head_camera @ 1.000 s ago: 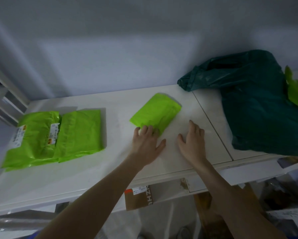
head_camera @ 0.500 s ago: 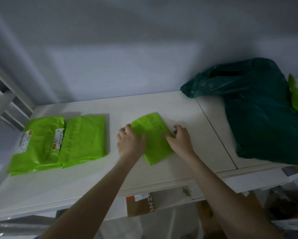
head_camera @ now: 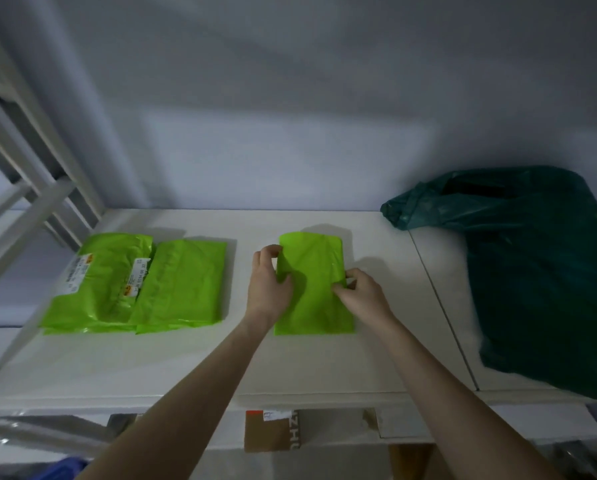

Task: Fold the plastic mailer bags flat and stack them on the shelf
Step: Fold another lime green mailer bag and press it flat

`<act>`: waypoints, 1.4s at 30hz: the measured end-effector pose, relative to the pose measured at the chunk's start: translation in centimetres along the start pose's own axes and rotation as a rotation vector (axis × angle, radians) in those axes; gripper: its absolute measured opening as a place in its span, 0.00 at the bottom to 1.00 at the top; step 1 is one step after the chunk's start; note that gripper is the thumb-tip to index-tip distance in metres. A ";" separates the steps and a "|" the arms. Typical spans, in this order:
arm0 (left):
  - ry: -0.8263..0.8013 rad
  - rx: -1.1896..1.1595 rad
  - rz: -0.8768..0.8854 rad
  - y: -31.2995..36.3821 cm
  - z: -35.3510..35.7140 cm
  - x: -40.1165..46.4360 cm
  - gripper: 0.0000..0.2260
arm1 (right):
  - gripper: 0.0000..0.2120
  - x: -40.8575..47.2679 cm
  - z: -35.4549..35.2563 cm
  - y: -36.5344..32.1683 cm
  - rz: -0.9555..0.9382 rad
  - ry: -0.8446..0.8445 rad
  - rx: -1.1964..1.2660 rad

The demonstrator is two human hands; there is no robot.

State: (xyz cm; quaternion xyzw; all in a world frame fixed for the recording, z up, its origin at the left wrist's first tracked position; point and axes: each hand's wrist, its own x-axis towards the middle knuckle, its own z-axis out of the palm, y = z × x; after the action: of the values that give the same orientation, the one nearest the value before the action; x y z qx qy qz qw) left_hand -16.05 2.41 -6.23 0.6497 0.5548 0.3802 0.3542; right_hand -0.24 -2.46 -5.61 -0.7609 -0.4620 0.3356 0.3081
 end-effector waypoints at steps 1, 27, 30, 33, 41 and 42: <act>0.020 0.021 0.013 0.1 -0.4 0.1 0.21 | 0.15 0.2 0.1 -0.5 -0.018 -0.007 0.007; -0.114 0.618 0.057 -8.9 -20.3 4.8 0.24 | 0.23 0.0 17.6 -13.7 -0.351 -0.103 -0.377; -0.206 0.759 0.146 -9.8 -20.5 5.2 0.27 | 0.23 -0.1 18.3 -13.1 -0.363 -0.015 -0.497; -0.280 0.853 0.266 -9.9 -19.9 5.0 0.31 | 0.28 -0.3 19.4 -12.4 -0.331 -0.042 -0.452; -0.325 1.045 0.269 -12.2 -17.9 4.4 0.39 | 0.36 -0.7 20.3 -12.2 -0.274 -0.053 -0.480; -0.326 1.063 0.269 -12.1 -18.0 4.4 0.40 | 0.38 -0.7 20.3 -12.2 -0.264 -0.046 -0.513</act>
State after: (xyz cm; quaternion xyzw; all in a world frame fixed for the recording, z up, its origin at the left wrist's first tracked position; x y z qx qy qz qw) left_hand -37.02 9.12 -8.16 0.8536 0.5206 -0.0146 0.0082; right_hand -22.67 4.81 -7.76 -0.7394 -0.6339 0.1820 0.1358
